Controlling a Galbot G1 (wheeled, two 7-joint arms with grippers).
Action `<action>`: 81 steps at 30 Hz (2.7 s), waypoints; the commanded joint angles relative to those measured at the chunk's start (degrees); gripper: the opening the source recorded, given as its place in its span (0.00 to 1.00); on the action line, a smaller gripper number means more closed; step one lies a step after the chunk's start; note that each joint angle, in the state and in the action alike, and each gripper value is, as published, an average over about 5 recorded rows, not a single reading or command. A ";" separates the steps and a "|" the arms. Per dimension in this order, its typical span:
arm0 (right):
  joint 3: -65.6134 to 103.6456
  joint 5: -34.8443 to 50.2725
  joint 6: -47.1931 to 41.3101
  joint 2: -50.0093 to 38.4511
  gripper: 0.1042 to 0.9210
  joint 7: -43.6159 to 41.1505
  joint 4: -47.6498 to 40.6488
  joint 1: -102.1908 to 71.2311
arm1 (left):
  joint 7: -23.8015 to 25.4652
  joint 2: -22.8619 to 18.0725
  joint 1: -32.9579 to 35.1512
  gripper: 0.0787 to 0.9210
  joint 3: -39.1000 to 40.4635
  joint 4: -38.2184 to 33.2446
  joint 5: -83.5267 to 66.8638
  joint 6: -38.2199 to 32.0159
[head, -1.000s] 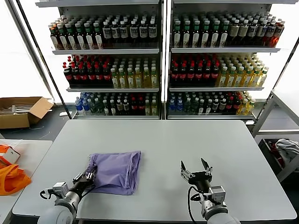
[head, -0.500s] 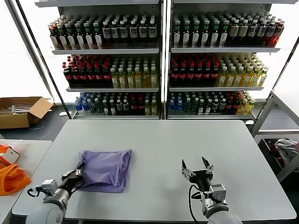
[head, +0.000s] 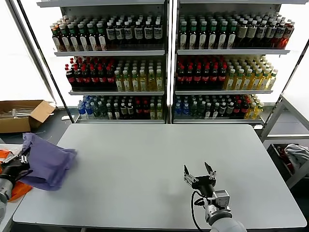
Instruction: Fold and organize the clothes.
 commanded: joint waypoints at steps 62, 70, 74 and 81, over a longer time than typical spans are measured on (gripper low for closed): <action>-11.21 31.99 -4.27 7.31 0.88 10.33 -6.61 11.39 | -13.49 -20.11 -8.87 0.80 34.51 -11.40 -9.15 -3.88; -16.32 38.82 -6.29 10.10 0.88 14.70 -13.80 20.58 | -15.11 -19.39 -5.44 0.88 30.12 -13.10 -7.32 -2.86; -17.46 39.35 -6.05 11.58 0.88 14.75 -18.04 24.21 | -15.14 -18.78 -3.79 0.88 28.58 -14.16 -7.45 -2.75; -16.15 38.92 -5.57 15.84 0.88 14.30 -24.88 29.42 | -15.15 -18.46 -2.38 0.88 27.28 -14.43 -7.46 -2.42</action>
